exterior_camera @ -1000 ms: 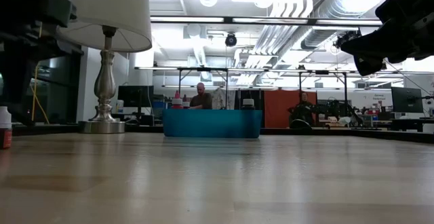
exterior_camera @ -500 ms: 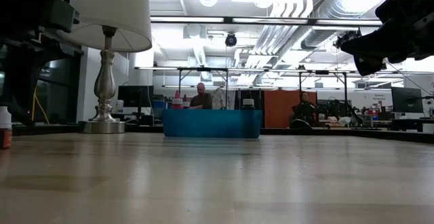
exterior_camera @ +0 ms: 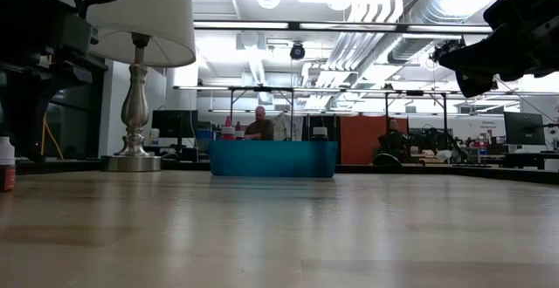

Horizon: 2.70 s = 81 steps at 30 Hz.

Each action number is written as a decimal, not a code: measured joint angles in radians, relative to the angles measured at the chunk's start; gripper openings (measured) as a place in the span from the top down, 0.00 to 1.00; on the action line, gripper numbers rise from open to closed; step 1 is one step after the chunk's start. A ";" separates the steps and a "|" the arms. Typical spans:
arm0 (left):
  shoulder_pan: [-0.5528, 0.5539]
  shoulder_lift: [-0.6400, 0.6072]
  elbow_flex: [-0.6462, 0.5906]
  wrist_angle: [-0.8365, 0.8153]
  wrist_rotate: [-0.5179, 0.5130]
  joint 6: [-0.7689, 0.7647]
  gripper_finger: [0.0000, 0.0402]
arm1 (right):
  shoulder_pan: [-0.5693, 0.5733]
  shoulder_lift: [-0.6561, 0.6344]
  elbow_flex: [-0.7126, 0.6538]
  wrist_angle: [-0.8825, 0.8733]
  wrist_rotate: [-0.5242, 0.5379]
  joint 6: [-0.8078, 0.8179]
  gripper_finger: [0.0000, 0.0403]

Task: Pick & Place food coloring
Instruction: Put the small orange food coloring bottle into the blue bin

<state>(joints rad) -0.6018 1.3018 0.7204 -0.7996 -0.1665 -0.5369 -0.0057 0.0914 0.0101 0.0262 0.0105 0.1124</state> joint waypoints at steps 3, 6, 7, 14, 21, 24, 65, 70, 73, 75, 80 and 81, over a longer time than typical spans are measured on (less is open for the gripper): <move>0.000 0.000 -0.013 0.023 0.008 0.000 0.58 | 0.000 0.000 0.000 0.000 0.000 0.001 1.00; 0.000 0.000 -0.022 0.043 0.024 0.000 0.58 | 0.000 0.000 0.000 0.000 0.000 0.000 1.00; 0.000 0.000 -0.025 0.050 0.026 0.000 0.58 | 0.000 0.000 0.000 0.000 0.000 0.001 1.00; 0.000 0.000 -0.030 0.056 0.025 0.000 0.58 | 0.000 0.000 0.000 0.000 0.000 0.000 1.00; 0.000 0.000 -0.030 0.076 0.020 -0.014 0.60 | 0.000 0.000 0.000 0.000 0.000 0.001 1.00; 0.000 0.000 -0.030 0.076 0.020 -0.018 0.63 | 0.000 0.000 0.000 0.000 0.000 0.000 1.00; 0.107 0.000 0.312 0.004 -0.033 -0.122 0.92 | 0.000 0.000 0.000 0.000 0.000 0.000 1.00; 0.188 0.028 0.479 -0.053 -0.110 -0.092 0.92 | 0.000 0.000 0.000 0.000 0.000 0.001 1.00; 0.238 0.078 0.599 -0.092 -0.133 -0.053 0.92 | 0.000 0.000 0.000 0.000 0.000 0.000 1.00; 0.277 0.117 0.684 -0.104 -0.137 -0.008 0.92 | 0.000 0.000 0.000 0.000 0.000 0.001 1.00; 0.397 0.235 0.888 -0.181 -0.138 0.132 0.92 | 0.000 0.000 0.000 0.000 0.000 0.001 1.00; 0.420 0.258 0.925 -0.203 -0.136 0.163 0.92 | 0.000 0.000 0.000 0.000 0.000 0.001 1.00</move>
<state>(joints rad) -0.1813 1.5599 1.6456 -1.0025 -0.3022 -0.3744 -0.0055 0.0914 0.0102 0.0265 0.0105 0.1131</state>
